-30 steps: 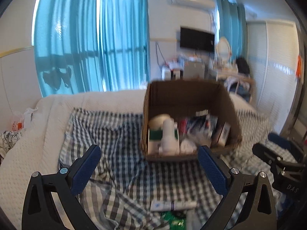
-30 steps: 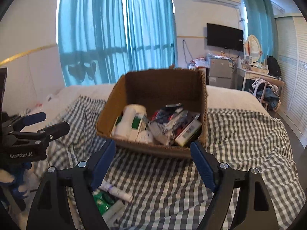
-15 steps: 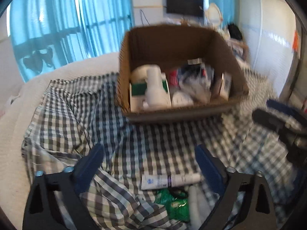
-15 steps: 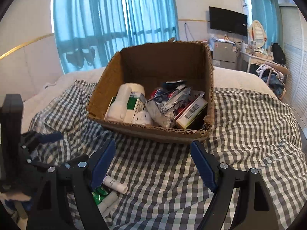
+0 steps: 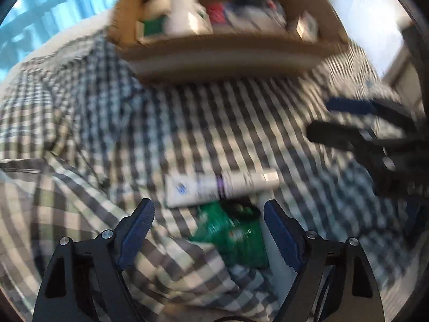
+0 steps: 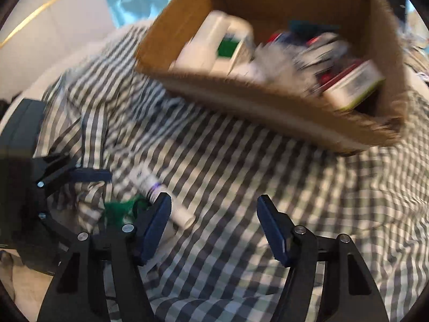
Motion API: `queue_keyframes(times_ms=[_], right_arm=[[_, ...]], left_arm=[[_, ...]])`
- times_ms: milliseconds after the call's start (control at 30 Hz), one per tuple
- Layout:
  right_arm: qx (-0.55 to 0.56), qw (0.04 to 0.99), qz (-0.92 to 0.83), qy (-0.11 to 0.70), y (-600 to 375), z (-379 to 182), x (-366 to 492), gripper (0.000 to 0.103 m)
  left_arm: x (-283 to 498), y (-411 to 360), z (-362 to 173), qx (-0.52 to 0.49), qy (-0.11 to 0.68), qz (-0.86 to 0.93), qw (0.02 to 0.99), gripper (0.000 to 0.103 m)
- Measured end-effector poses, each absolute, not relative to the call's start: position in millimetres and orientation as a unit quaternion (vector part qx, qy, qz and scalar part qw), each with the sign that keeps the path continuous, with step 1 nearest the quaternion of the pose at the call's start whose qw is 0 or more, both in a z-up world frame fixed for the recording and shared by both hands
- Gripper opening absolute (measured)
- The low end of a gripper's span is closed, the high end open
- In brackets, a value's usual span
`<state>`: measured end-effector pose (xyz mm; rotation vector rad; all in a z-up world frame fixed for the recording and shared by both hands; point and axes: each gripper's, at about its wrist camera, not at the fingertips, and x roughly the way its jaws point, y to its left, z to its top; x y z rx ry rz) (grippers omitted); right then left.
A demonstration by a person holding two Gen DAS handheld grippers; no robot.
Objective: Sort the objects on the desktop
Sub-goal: 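Move both tools back toward the remaining items on the sheet, then grasp the green packet with the left tool while the right tool grasps the white tube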
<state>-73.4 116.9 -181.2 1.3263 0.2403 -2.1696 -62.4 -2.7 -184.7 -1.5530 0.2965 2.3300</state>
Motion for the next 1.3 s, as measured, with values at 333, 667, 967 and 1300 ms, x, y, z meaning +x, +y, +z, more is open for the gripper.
queue_keyframes(times_ms=[333,667,967,1300], right_arm=[[0.556,0.345,-0.736,0.173,74,-226,-76,0.066],[0.568,0.343,-0.731,0.159,70,-240,-88,0.021],[0.52,0.303,-0.791,0.109,106,-204,-73,0.02],[0.408,0.262,-0.87,0.085,140,-131,-36,0.02]], left_arm=[[-61,7,-216,-0.601,0.134,0.77,0.167,0.076],[-57,13,-222,-0.614,0.125,0.752,0.204,0.046],[-48,10,-206,-0.588,0.108,0.775,0.204,0.036],[-39,-2,-154,-0.498,0.095,0.84,0.192,0.036]])
